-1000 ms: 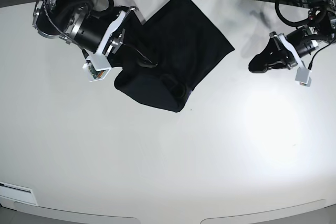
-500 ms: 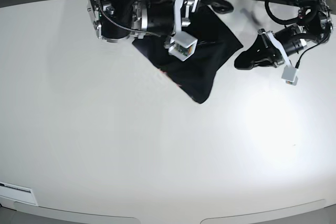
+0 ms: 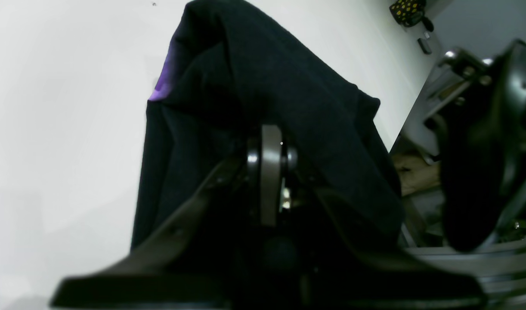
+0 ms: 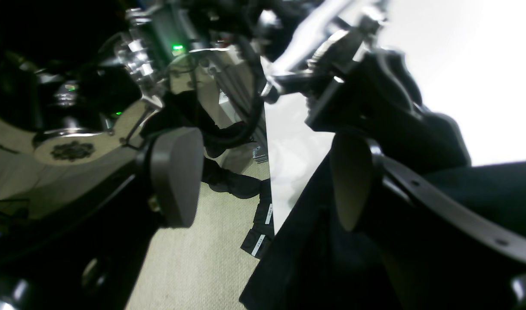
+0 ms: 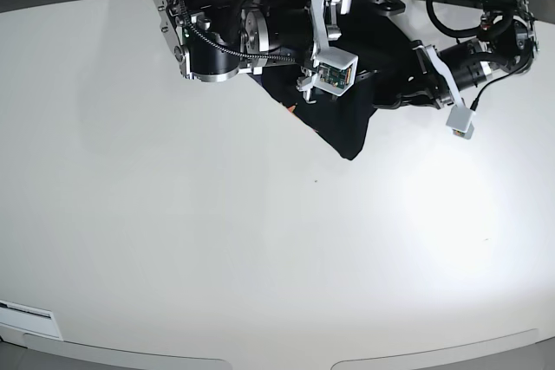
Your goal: Fold the T-shirt properly
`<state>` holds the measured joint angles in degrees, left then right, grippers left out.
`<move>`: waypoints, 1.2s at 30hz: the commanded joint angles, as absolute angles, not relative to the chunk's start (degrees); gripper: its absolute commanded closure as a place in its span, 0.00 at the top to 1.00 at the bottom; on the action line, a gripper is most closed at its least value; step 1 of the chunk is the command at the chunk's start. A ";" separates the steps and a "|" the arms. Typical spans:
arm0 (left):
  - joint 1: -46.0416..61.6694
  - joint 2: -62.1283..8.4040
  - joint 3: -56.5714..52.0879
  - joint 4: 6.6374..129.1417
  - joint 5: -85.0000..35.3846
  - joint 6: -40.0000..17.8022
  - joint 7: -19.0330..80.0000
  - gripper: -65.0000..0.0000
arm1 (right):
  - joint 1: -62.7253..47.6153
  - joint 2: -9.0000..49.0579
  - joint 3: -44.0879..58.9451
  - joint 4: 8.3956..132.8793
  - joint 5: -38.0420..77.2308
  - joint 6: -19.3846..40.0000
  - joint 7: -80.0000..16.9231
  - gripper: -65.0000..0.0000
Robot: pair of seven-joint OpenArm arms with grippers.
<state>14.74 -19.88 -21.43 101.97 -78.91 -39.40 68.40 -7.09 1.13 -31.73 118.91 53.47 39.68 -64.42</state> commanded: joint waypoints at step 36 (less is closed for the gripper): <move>14.39 -28.36 -24.12 102.89 -77.97 -40.00 66.85 0.00 | -11.73 0.38 -31.86 119.83 16.78 33.17 -42.17 0.00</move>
<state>14.76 -27.27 -23.57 101.97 -76.53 -39.48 68.07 -12.21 0.97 -31.77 118.89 15.68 33.23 -44.07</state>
